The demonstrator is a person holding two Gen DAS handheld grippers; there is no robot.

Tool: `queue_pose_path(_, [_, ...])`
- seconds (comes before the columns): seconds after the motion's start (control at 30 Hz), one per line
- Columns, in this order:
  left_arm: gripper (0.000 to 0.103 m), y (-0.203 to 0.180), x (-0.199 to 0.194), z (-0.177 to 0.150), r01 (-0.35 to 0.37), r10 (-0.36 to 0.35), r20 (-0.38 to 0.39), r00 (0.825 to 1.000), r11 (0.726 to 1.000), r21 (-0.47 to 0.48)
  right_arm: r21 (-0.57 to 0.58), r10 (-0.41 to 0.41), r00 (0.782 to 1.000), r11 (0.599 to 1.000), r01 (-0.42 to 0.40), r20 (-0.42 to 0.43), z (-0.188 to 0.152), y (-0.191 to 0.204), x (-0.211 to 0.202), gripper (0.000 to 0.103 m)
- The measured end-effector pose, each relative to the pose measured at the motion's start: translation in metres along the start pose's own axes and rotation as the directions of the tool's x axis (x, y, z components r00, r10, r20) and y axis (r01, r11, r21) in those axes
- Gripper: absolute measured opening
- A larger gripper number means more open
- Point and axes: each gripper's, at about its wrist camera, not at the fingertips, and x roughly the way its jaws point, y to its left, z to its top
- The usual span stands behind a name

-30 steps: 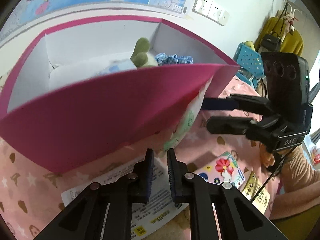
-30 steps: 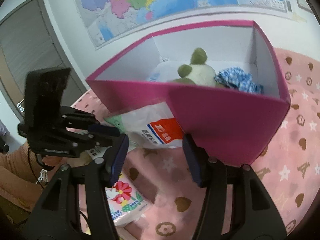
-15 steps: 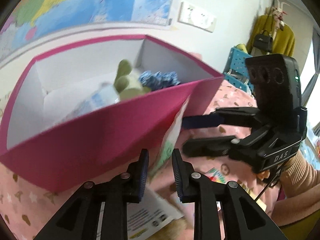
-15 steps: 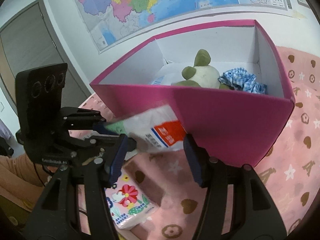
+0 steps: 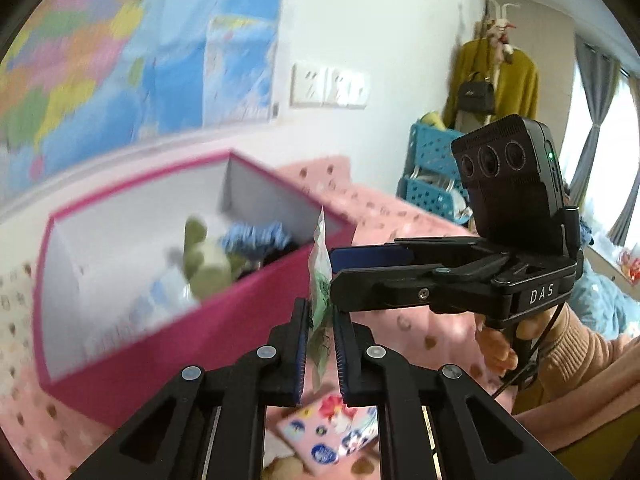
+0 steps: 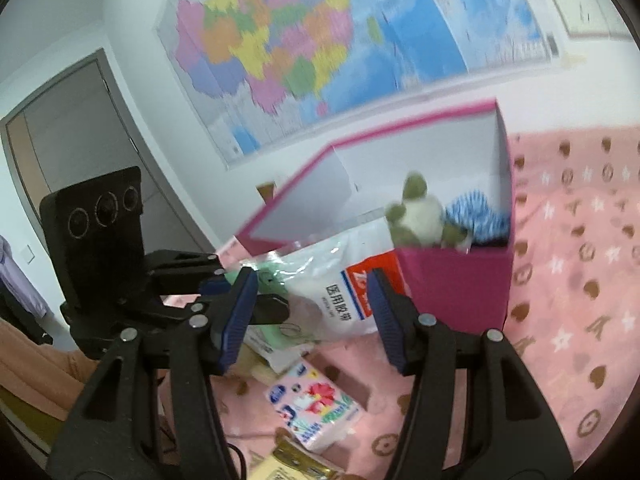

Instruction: Organize soft objects

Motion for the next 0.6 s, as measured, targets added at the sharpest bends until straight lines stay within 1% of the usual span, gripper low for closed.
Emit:
queue_pose_path(0.17, [0.011, 0.002, -0.008, 0.036, -0.005, 0.002, 0.064, 0.998, 0.999, 0.042, -0.046, -0.050, 0.997, 0.998, 0.053, 0.056, 0.035, 0.012, -0.006, 0.059])
queue_pose_path(0.27, [0.011, 0.014, -0.003, 0.053, -0.006, 0.003, 0.061, 0.998, 0.999, 0.036, -0.040, -0.097, 0.993, 0.994, 0.099, 0.061, 0.053, 0.005, 0.002, 0.059])
queue_pose_path(0.3, [0.012, 0.018, 0.002, 0.055, -0.019, 0.018, 0.057, 0.998, 0.999, 0.030, -0.029, -0.114, 0.992, 0.993, 0.116, 0.054, 0.056, 0.001, 0.004, 0.059])
queue_pose_path(0.33, [0.014, 0.027, 0.009, 0.059, -0.030, 0.030, 0.031, 0.999, 1.000, 0.008, -0.016, -0.132, 0.990, 0.991, 0.132, 0.047, 0.057, -0.004, 0.006, 0.059])
queue_pose_path(0.37, [0.016, 0.036, 0.019, 0.062, -0.010, 0.010, -0.010, 1.000, 1.000, -0.022, 0.000, -0.147, 0.989, 0.989, 0.147, 0.034, 0.058, -0.010, 0.009, 0.059])
queue_pose_path(0.4, [0.022, 0.040, 0.020, 0.060, -0.019, 0.018, -0.023, 1.000, 0.999, -0.050, 0.020, -0.165, 0.986, 0.986, 0.165, 0.016, 0.058, -0.017, 0.012, 0.059])
queue_pose_path(0.43, [0.032, 0.050, 0.028, 0.060, -0.048, 0.044, -0.049, 0.998, 0.995, -0.090, 0.035, -0.179, 0.984, 0.983, 0.179, 0.005, 0.058, -0.021, 0.014, 0.059])
queue_pose_path(0.47, [0.035, 0.058, 0.036, 0.059, -0.062, 0.053, -0.077, 0.996, 0.991, -0.117, 0.051, -0.185, 0.983, 0.981, 0.185, -0.009, 0.055, -0.026, 0.014, 0.059])
queue_pose_path(0.57, [0.040, 0.070, 0.039, 0.051, -0.100, 0.086, -0.090, 0.992, 0.981, -0.165, 0.077, -0.193, 0.980, 0.978, 0.196, -0.037, 0.046, -0.034, 0.014, 0.059])
queue_pose_path(0.6, [0.046, 0.072, 0.038, 0.050, -0.103, 0.089, -0.089, 0.992, 0.980, -0.170, 0.076, -0.195, 0.980, 0.977, 0.197, -0.042, 0.044, -0.034, 0.014, 0.059])
